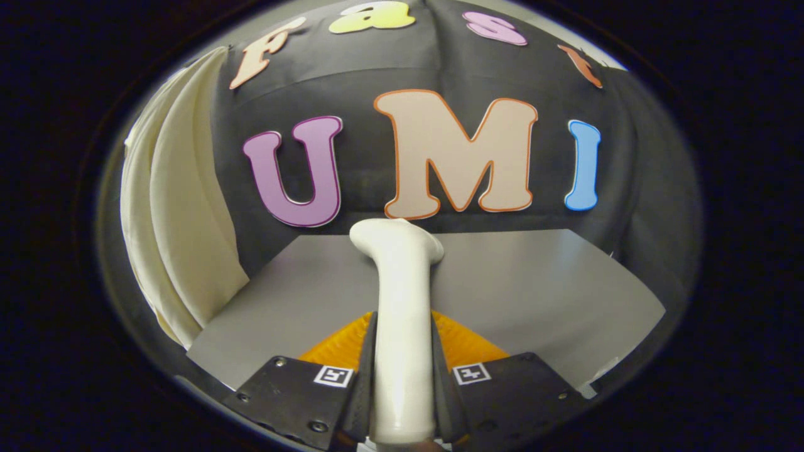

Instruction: Iron the clothes twice with a garment steamer, once on the left side and once on the right side.

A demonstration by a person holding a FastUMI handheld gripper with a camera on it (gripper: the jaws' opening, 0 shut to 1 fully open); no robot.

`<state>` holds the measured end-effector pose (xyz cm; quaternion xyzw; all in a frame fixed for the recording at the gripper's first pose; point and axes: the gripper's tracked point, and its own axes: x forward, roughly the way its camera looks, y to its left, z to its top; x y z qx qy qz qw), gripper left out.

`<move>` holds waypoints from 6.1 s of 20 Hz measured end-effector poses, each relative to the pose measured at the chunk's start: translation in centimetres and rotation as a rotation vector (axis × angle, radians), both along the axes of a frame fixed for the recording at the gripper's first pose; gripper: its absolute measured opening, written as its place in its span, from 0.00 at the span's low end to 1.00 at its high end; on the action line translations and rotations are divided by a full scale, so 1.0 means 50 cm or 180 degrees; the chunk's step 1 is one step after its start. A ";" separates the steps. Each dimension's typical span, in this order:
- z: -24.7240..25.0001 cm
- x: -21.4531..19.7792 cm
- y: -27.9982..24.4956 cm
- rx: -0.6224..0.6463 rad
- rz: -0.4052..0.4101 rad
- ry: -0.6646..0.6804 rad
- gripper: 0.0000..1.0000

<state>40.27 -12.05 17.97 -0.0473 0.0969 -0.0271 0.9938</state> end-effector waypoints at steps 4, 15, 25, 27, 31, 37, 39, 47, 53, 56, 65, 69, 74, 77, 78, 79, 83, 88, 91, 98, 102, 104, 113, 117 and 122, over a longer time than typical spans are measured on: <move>-0.001 -0.004 -0.009 -0.0218 -0.0141 0.0060 0.44; 0.004 -0.011 0.004 0.0049 0.0056 -0.0032 0.36; 0.038 -0.232 0.060 0.0470 -0.0097 -0.0243 0.34; 0.043 -0.292 0.103 0.0431 -0.0174 -0.0271 0.34; 0.037 -0.410 0.224 0.0424 -0.0290 -0.0422 0.34; 0.006 -0.513 0.385 0.0324 -0.0303 -0.0672 0.34; -0.003 -0.526 0.431 0.0313 -0.0231 -0.0644 0.34; 0.016 -0.549 0.644 -0.0100 0.0386 -0.0876 0.33; 0.052 -0.504 0.789 -0.0153 0.0843 -0.1152 0.33; 0.054 -0.469 0.848 -0.0099 0.1001 -0.1123 0.33; 0.115 -0.342 0.908 0.0129 0.0468 -0.1124 0.33; 0.083 -0.302 0.925 0.0161 0.0190 -0.1058 0.33; 0.026 -0.266 0.936 0.0278 -0.0047 -0.0851 0.33; -0.008 -0.249 0.946 0.0331 -0.0117 -0.0708 0.33; -0.020 -0.234 0.949 0.0345 -0.0135 -0.0644 0.33; -0.035 -0.221 0.952 0.0351 -0.0154 -0.0554 0.33; -0.103 -0.198 0.964 0.0345 -0.0169 -0.0303 0.33; -0.185 -0.179 0.973 0.0289 -0.0144 -0.0031 0.33; -0.241 -0.171 0.975 0.0335 -0.0123 0.0160 0.33; -0.341 -0.181 0.975 0.0376 -0.0119 0.0472 0.33; -0.391 -0.189 0.969 0.0363 -0.0138 0.0609 0.34; -0.417 -0.195 0.968 0.0360 -0.0148 0.0692 0.33; -0.544 -0.225 0.964 0.0363 -0.0181 0.1110 0.34; -0.584 -0.243 0.956 0.0415 -0.0205 0.1284 0.34; -0.622 -0.281 0.953 0.0450 -0.0158 0.1451 0.34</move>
